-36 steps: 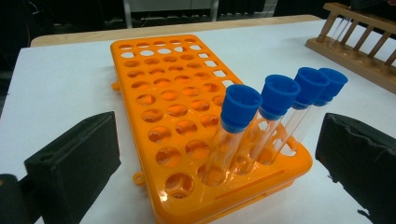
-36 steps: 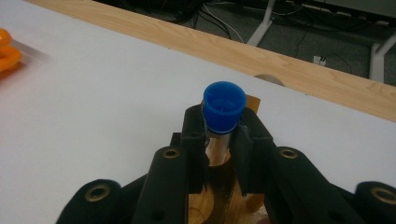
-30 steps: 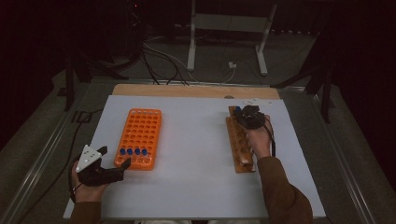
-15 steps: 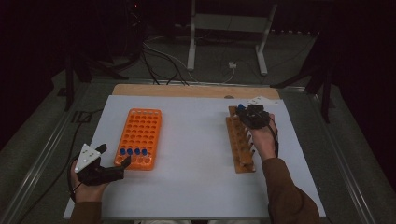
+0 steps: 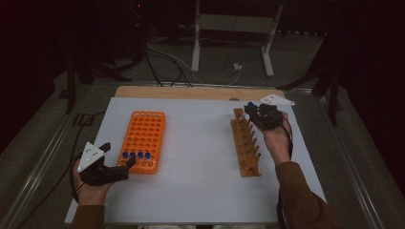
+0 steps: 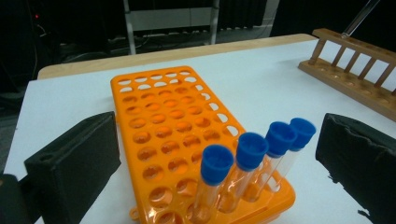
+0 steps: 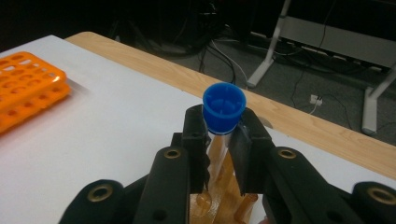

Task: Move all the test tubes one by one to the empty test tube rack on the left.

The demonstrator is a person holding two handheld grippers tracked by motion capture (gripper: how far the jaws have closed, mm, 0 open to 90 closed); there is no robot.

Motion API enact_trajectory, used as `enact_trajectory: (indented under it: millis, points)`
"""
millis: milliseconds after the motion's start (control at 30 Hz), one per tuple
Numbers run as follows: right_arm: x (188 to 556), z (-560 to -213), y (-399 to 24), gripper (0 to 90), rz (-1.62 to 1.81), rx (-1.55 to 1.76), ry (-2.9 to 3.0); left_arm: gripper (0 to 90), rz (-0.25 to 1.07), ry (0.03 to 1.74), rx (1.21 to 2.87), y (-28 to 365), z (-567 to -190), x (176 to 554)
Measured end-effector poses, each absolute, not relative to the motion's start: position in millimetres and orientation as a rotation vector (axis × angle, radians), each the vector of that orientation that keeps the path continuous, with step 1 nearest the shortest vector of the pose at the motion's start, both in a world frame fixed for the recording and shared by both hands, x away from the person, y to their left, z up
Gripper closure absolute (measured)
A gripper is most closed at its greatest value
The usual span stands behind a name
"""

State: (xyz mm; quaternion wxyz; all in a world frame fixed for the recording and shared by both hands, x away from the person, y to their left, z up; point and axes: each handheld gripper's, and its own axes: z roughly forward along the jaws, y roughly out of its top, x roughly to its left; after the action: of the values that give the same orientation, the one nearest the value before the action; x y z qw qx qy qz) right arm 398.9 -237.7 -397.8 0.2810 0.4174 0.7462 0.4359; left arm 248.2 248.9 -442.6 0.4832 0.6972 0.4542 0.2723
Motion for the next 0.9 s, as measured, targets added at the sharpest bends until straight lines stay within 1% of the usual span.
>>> enact_trajectory:
  millis: [367,633,900]
  points:
    - [383.3,-388.6,-226.2,77.3,1.227,1.063,2.044,0.7,0.663,1.061,1.709,234.6,-423.6,259.8]
    - [373.9,-392.6,-201.3,77.2,1.280,1.010,2.108,0.7,0.650,1.008,1.739,208.4,-413.5,270.2]
    - [361.9,-389.6,-173.5,77.2,1.309,0.936,2.177,1.2,0.644,0.946,1.784,178.9,-405.1,282.0]
